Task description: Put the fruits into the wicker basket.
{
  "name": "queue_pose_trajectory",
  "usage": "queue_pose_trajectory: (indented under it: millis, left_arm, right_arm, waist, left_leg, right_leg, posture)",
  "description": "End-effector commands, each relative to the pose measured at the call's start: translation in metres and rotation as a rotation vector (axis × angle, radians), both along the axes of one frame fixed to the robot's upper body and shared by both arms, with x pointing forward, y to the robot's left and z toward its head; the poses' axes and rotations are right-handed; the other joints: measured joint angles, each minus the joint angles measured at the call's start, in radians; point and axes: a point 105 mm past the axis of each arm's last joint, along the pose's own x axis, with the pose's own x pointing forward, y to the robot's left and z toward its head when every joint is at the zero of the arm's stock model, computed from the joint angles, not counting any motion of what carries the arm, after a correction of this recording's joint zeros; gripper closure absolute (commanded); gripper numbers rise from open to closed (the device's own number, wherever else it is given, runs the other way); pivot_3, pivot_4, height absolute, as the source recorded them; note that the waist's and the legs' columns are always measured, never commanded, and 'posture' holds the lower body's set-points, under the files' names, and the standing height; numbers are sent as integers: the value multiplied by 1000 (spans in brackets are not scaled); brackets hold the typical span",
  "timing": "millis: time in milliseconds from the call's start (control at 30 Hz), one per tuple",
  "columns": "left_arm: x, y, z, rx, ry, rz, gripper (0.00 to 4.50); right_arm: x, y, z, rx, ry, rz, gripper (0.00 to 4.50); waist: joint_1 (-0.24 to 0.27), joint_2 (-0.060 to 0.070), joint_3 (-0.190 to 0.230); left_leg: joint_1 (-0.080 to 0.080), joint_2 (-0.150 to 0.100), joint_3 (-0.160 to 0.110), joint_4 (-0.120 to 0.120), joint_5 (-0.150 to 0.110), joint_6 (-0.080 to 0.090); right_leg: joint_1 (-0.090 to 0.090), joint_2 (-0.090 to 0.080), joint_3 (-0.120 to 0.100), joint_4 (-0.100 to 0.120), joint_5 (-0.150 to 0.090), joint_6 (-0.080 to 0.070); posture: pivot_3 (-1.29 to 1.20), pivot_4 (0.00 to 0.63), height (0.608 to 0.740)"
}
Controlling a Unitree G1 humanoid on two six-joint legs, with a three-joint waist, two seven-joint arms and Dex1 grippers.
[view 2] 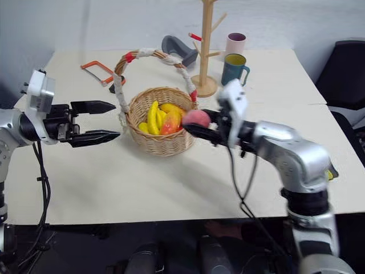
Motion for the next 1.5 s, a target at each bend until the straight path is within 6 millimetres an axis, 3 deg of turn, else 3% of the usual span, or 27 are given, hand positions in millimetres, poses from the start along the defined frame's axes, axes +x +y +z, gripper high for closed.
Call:
queue_pose_trajectory:
  millis: [33,167,300,367,533,667,733,833,1067,1167,1500]
  left_arm:
    - [-4,-4,12,16,-71,-9,0]
    - [-6,-7,13,14,-84,-15,0]
    - [-6,-8,13,4,-92,-14,0]
    - [-7,-7,14,-1,-96,-15,0]
    - [-8,-8,15,-9,-101,-19,0]
    - [-7,-10,16,-14,-106,-24,0]
    - [-6,-13,17,-18,-109,-28,0]
    - [-3,-18,19,-22,-117,-42,0]
    - [1,-26,24,-24,-132,-62,0]
    - [2,-28,26,-24,-139,-66,0]
    - [1,-29,28,-29,-147,-64,0]
  right_arm:
    - [27,8,10,5,-42,-108,2112]
    - [49,25,11,7,-44,-137,2112]
    - [49,39,2,14,-50,-96,717]
    - [39,42,9,29,-86,-59,118]
    - [2,26,28,92,-134,34,118]
    - [-13,1,23,63,-139,1,118]
    - [-7,-12,19,42,-145,-80,118]
    - [19,-22,18,58,-129,-227,118]
    - [66,-7,8,68,-90,-319,118]
    - [78,-5,-2,57,-79,-351,762]
    - [75,-13,-3,51,-126,-368,4214]
  waist:
    - [10,-1,-1]
    - [14,-1,-1]
    - [15,-1,-1]
    - [13,-1,-1]
    - [10,-1,-1]
    - [17,-1,-1]
    - [17,-1,-1]
    - [13,-1,-1]
    - [-7,-1,-1]
    - [-7,-1,-1]
    - [-7,-2,-1]
  left_leg:
    - [-5,-1,0,1,1,-1]
    - [-14,-1,2,5,1,-1]
    - [-22,0,2,7,1,-1]
    - [-22,0,2,7,1,-2]
    - [-22,0,1,8,2,-2]
    - [-21,0,1,8,3,-2]
    - [-20,0,1,8,3,-1]
    - [-20,0,2,8,4,1]
    - [-19,-1,1,8,7,-3]
    - [-19,0,1,8,7,-3]
    - [-20,0,1,8,7,-4]
  right_leg:
    - [-5,-1,0,3,0,0]
    - [-16,-1,1,8,0,0]
    - [-25,0,1,14,-1,-1]
    - [-26,0,1,14,-1,-2]
    - [-25,0,1,15,-1,-2]
    - [-24,0,0,15,-1,-2]
    - [-24,0,1,15,-1,-2]
    - [-24,1,1,18,-1,-2]
    - [-26,2,1,22,-1,-3]
    - [-26,2,1,22,-1,-3]
    - [-26,1,1,22,-1,-3]
  posture:
    - [0,150,740]
    - [0,150,740]
    - [0,150,740]
    - [0,150,740]
    - [0,150,740]
    - [0,150,740]
    - [0,150,740]
    - [0,150,740]
    - [0,150,740]
    - [0,150,740]
    - [0,150,740]
